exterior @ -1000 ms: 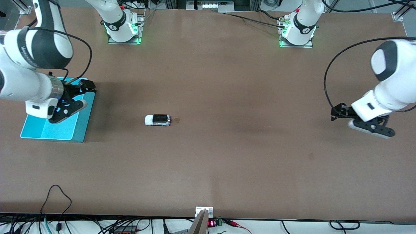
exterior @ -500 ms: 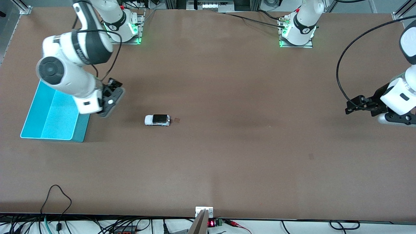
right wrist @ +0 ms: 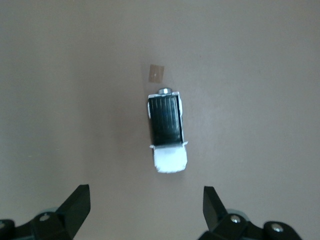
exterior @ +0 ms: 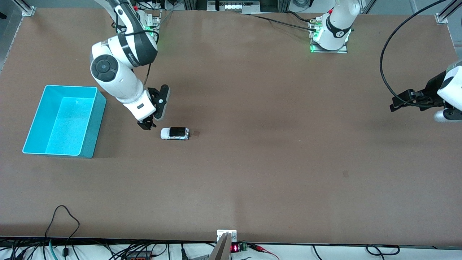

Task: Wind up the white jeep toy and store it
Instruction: 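Lower the right gripper and grasp the jeep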

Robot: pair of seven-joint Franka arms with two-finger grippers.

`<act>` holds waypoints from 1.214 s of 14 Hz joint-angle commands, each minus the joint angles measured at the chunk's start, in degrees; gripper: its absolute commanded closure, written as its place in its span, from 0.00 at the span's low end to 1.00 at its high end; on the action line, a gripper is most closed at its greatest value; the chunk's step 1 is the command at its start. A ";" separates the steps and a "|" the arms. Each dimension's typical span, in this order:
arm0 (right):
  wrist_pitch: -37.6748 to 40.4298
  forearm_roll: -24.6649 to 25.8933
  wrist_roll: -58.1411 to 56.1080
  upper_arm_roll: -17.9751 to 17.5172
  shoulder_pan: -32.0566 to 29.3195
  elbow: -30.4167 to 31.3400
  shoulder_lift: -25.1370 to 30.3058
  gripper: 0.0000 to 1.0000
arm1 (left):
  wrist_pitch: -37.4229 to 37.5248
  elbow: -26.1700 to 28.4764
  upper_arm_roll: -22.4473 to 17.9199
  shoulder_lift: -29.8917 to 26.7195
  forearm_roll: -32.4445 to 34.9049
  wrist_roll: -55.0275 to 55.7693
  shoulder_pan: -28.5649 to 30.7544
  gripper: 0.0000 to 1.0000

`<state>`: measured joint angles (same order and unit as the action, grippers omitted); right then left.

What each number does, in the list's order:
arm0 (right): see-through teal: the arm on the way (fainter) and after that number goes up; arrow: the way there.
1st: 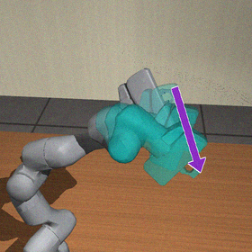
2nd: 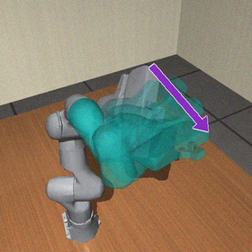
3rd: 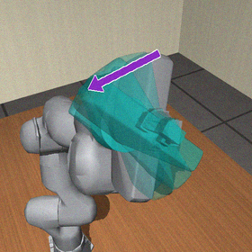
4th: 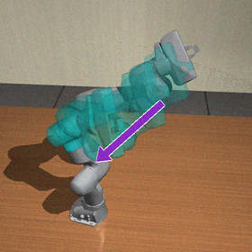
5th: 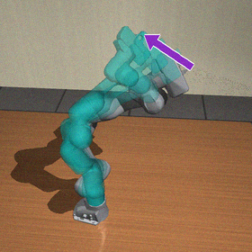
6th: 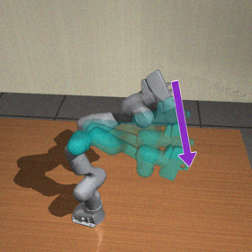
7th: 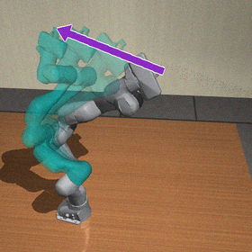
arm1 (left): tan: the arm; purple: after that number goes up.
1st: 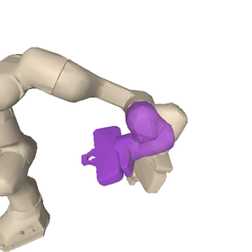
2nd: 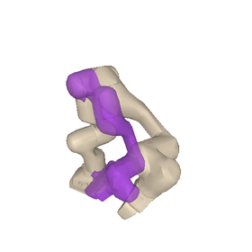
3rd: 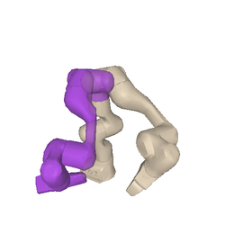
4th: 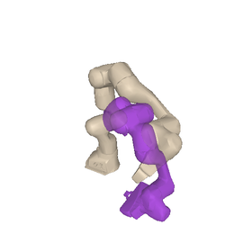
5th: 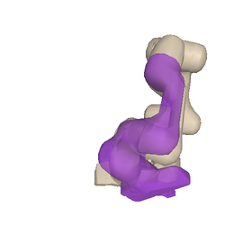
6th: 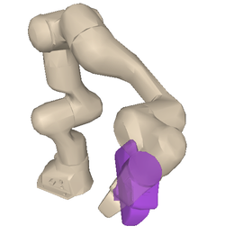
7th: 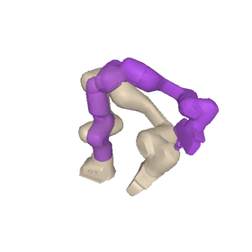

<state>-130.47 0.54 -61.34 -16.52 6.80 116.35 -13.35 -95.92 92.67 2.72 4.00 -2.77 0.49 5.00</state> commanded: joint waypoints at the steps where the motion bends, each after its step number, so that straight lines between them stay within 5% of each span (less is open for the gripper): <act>1: -3.81 0.87 -4.31 -0.09 0.93 -0.60 -3.43 0.00 | 0.12 2.51 -0.18 -2.77 -0.48 0.38 -0.52 0.00; 17: -16.03 9.13 -3.52 0.26 3.22 -1.48 -16.26 0.00 | 2.14 1.98 0.26 -3.65 0.13 0.21 -0.43 0.00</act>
<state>-145.23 8.35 -65.23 -16.31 10.10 115.80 -28.12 -94.79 94.28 3.01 1.54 -2.77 1.02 4.88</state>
